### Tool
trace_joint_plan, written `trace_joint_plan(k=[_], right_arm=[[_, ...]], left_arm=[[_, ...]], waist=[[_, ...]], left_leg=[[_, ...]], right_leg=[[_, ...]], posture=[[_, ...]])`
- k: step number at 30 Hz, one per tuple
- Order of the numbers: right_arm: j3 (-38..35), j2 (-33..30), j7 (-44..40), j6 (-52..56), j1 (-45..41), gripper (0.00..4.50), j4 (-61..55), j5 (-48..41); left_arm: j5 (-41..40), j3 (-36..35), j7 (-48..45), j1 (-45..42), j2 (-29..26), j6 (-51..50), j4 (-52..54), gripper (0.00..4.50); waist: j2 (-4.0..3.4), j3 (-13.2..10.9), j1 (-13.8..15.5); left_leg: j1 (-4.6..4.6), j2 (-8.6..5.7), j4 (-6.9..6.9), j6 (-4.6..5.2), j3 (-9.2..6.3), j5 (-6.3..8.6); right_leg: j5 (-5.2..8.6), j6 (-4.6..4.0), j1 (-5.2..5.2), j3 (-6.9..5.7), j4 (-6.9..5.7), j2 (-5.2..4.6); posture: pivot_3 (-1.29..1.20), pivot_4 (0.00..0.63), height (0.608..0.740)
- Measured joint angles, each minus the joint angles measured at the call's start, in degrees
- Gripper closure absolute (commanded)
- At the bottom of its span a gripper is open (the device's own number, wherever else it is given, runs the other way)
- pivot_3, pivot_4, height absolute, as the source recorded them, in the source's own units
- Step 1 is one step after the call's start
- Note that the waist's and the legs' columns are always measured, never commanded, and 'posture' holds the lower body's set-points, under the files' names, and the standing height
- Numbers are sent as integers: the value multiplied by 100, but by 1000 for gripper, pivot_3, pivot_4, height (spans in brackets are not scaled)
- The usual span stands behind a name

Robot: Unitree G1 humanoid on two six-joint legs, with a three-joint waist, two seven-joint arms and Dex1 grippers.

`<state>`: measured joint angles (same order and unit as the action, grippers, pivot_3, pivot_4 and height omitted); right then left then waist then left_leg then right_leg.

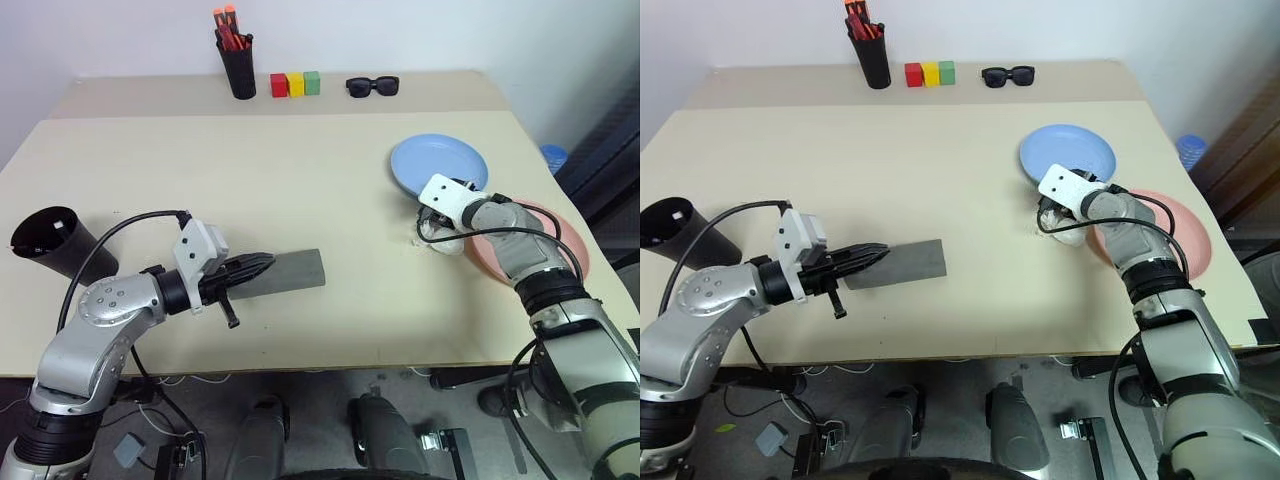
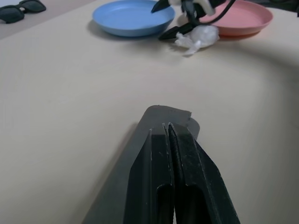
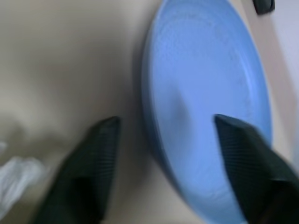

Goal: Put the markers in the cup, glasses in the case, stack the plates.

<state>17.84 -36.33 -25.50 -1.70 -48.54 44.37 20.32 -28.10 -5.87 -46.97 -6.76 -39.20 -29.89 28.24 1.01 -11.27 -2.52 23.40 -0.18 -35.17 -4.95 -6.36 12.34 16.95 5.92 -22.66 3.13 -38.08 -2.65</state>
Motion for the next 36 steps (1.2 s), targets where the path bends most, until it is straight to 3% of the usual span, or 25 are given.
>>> trace_joint_plan(k=[3, 9, 15, 19, 25, 28, 32, 36], right_arm=[[-1, 65, 42, -282, -19, 4450, 210, 72], [-41, 77, 95, -429, 6, 4450, 27, 114], [-461, -692, -440, -404, 518, 4450, -1806, -79], [-1235, -1557, -1419, -2, 1480, 4450, -3093, -866], [-2919, -3155, -3114, 709, 4032, 4450, -4313, -1796], [-3476, -3254, -3571, 983, 4925, 4450, -4617, -1955], [-3661, -3247, -3752, 1461, 5198, 4450, -4926, -2145], [-3656, -3220, -3805, 1957, 5059, 3057, -5141, -2406]], left_arm=[[-14, 1, 89, 83, 5, -1, 20, 4500], [-17, 31, 130, 154, 62, 5, 97, 4500], [10, 240, 251, -138, 190, 18, 63, 4500], [19, 343, 221, -243, 204, 21, 32, 4500], [80, 604, -79, -329, 163, 142, -163, 4500], [182, 759, -218, -409, 184, 270, -349, 4500], [251, 831, -320, -540, 230, 443, -474, 4500], [310, 899, -340, -541, 273, 548, -572, 4500]], waist=[[0, 0, -7], [-2, -1, -5], [-14, -8, 52], [-15, -8, 99], [-28, -8, 177], [-30, -8, 91], [-35, -5, -25], [-36, -4, 1]], left_leg=[[-1, 0, 0, 0, -1, 0], [-2, 0, 0, 0, -3, 0], [2, -1, -1, 0, -6, 0], [0, -1, -2, 4, -8, 3], [-9, 0, -4, 12, -4, 7], [-23, 2, -7, 13, 10, 7], [-36, 3, -10, 19, 14, 3], [-32, 2, -12, 19, 14, 2]], right_leg=[[0, 0, 0, 0, -1, 1], [0, 0, 1, 0, -2, 2], [0, 1, 3, -2, 1, 0], [1, 2, 9, -3, 4, -1], [3, 1, 22, -3, 7, 0], [3, 0, 29, 7, 7, 1], [3, 0, 36, 13, 3, 4], [3, 2, 36, 13, 4, 3]], posture=[[0, 150, 740], [0, 150, 740], [0, 150, 740], [0, 150, 740], [0, 150, 740], [0, 150, 740], [0, 150, 740], [0, 150, 740]])
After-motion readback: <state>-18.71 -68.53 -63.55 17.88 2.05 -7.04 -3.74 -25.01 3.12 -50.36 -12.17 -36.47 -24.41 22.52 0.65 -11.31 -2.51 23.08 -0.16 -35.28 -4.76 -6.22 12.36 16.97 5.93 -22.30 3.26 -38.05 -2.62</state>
